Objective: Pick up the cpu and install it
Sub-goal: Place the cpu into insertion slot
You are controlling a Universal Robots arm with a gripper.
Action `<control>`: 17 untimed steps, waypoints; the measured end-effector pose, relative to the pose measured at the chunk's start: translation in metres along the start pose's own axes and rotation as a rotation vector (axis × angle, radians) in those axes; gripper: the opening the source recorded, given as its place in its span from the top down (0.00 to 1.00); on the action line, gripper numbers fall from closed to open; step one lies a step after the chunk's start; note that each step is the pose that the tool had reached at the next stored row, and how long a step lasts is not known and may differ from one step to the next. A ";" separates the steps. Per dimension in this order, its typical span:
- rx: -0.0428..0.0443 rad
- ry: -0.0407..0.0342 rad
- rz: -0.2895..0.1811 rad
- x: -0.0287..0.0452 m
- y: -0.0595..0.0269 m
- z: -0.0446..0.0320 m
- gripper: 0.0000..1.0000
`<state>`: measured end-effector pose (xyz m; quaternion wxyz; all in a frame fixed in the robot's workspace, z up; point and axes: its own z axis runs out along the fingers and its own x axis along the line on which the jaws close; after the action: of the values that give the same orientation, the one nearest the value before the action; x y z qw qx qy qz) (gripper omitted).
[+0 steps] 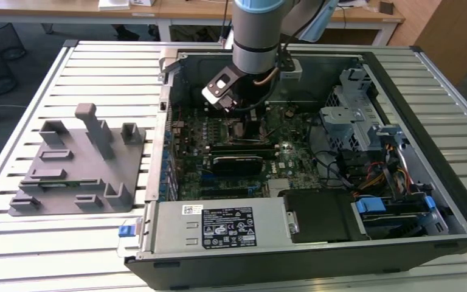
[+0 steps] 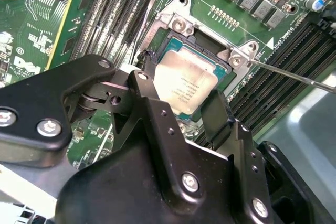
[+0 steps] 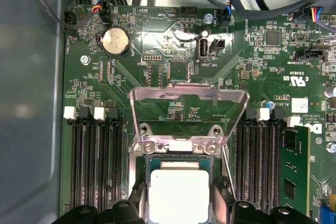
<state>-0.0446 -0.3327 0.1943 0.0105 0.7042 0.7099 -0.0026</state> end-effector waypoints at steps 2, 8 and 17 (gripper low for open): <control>-0.0001 0.0001 0.000 0.0000 0.0000 -0.0029 0.39; 0.0001 0.0001 0.000 -0.0002 0.0001 -0.0103 0.40; 0.0004 -0.0001 0.000 -0.0003 0.0002 -0.0190 0.82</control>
<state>-0.0446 -0.3326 0.2134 0.0104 0.7042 0.7099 -0.0028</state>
